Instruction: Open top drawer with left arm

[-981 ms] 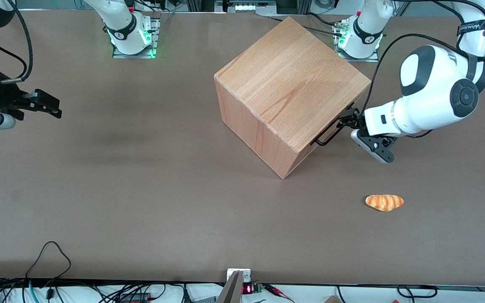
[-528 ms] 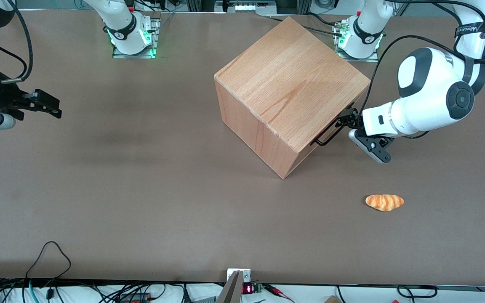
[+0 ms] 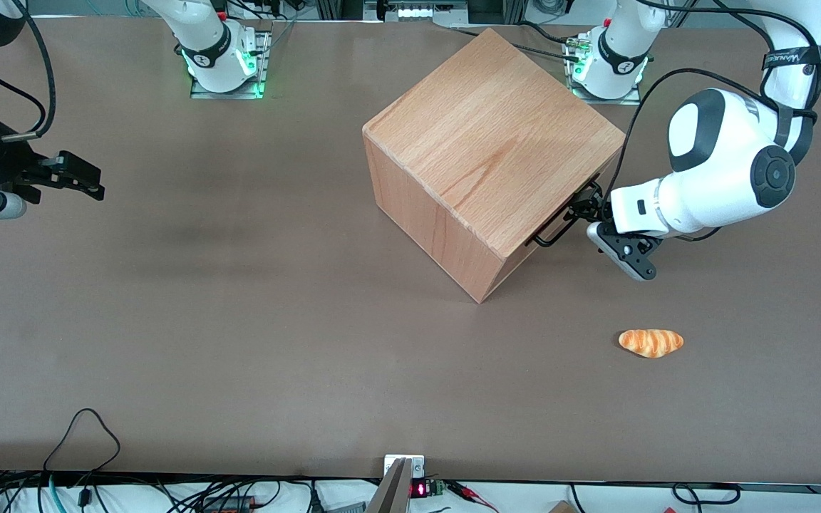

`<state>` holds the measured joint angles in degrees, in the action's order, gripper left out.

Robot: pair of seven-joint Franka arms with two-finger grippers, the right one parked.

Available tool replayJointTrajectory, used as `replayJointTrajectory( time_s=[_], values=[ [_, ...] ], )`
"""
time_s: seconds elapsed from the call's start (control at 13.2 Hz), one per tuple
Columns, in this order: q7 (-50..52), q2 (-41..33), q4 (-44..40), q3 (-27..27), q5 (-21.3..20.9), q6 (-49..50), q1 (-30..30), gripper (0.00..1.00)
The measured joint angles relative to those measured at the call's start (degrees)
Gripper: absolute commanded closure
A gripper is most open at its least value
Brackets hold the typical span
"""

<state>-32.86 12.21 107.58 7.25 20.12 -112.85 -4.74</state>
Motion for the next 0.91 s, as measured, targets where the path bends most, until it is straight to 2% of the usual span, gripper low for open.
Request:
replayJointTrajectory(
  time_s=[0.53,0.91],
  values=[
    [-1.13,0.26,1.10,-0.34,0.07,-4.74,0.02,0.01],
    [-1.14,0.28,1.41,-3.09,0.07,-9.22,0.15,0.01]
  ],
)
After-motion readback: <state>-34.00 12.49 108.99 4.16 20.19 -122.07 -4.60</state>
